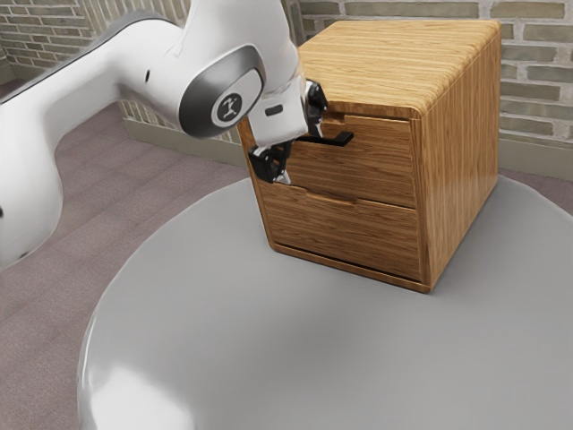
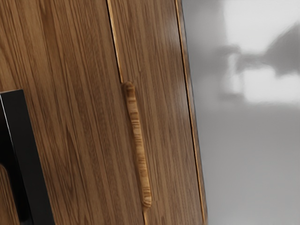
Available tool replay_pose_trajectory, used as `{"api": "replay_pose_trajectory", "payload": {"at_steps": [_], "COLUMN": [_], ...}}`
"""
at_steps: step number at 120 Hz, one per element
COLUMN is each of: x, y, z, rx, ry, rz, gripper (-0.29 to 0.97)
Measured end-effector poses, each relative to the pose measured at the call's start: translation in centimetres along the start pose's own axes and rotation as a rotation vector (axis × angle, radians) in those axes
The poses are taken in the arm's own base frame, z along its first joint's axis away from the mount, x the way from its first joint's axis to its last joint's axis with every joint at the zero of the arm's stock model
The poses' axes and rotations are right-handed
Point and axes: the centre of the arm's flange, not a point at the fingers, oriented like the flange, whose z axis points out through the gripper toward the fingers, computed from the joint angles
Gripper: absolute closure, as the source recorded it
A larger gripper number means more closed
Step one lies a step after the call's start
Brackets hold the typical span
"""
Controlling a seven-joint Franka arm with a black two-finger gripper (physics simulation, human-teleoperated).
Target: Pull the drawer handle with one arm to open the drawer
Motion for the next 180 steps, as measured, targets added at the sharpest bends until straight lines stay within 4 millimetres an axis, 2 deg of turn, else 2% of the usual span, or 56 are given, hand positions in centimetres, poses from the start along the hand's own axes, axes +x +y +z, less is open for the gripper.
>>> {"api": "replay_pose_trajectory", "payload": {"at_steps": [47,78,97,151,180], "x": [0.3,0.3,0.0,0.3,0.3], "y": [0.6,1.9,2.6,3.8,5.1], "z": [0.9,-0.1,-1.6,-0.8,-2.0], "rx": [-0.013,-0.005,0.012,-0.002,0.009], "ry": [0.002,0.002,0.001,0.002,0.002], "rz": [0.007,0.013,0.01,0.012,0.012], "gripper": [0.0,0.07,0.04,0.01,0.03]}}
